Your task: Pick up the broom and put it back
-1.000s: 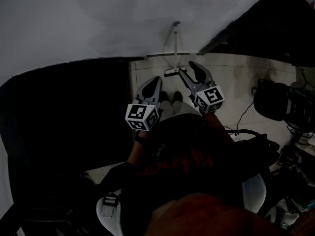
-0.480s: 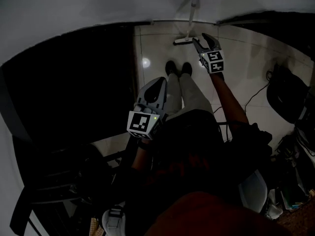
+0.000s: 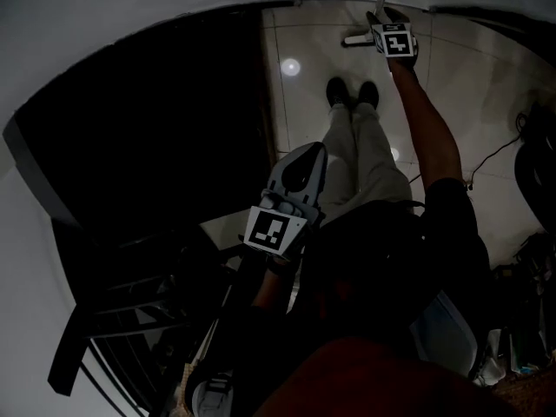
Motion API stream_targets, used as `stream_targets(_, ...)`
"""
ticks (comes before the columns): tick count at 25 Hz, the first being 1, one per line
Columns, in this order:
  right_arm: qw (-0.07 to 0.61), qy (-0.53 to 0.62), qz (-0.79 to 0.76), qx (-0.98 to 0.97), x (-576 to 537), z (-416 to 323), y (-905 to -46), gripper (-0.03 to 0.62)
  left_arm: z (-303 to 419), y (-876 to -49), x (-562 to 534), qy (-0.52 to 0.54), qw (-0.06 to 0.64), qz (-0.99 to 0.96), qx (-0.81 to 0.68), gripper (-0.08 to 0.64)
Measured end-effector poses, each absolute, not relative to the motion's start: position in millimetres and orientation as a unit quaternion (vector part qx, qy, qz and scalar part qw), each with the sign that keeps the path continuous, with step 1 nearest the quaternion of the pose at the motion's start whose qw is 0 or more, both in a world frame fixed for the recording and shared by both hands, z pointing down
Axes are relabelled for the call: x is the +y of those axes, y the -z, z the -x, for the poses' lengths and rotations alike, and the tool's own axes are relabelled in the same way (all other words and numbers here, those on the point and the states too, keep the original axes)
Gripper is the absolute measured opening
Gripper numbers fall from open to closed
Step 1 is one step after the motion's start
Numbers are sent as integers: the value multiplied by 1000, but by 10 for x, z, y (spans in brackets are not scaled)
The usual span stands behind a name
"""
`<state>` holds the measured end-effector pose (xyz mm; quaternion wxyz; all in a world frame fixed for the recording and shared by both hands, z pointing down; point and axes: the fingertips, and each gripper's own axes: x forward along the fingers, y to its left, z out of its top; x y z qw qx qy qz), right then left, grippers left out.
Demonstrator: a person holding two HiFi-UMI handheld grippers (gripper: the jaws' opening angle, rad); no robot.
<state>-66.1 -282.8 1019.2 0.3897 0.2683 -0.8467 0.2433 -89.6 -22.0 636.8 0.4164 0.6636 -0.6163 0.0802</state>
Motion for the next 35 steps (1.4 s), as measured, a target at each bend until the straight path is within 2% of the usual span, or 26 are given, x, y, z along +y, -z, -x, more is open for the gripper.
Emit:
stream_targets(2, 377, -235, -273, -853, -2925, 694, -10149, 92, 902, -6318, -285, -79, 407, -674, -611, 6)
stream_targets(6, 382, -210, -270, -859, -2810, 612, -9906, 89, 854, -6164, -346, -74, 385, -696, -602, 6)
stream_targets(14, 383, -133, -269, -874, -1740, 193, -8929, 87, 892, -5932, -399, -52, 349, -732, -583, 6)
stream_targets(24, 249, -69, -322, -911, -1793, 182, -6338, 89, 1004, -5077, -978, -46, 226, -798, -557, 6)
stream_targets(30, 149, -52, -304, -939, -1388, 47, -4935, 89, 921, -4553, -803, -48, 189, -811, -552, 6)
stream_targets(35, 97, -43, -318, -942, -1236, -210, -4187, 91, 863, -4319, -769, -37, 170, -824, -540, 6)
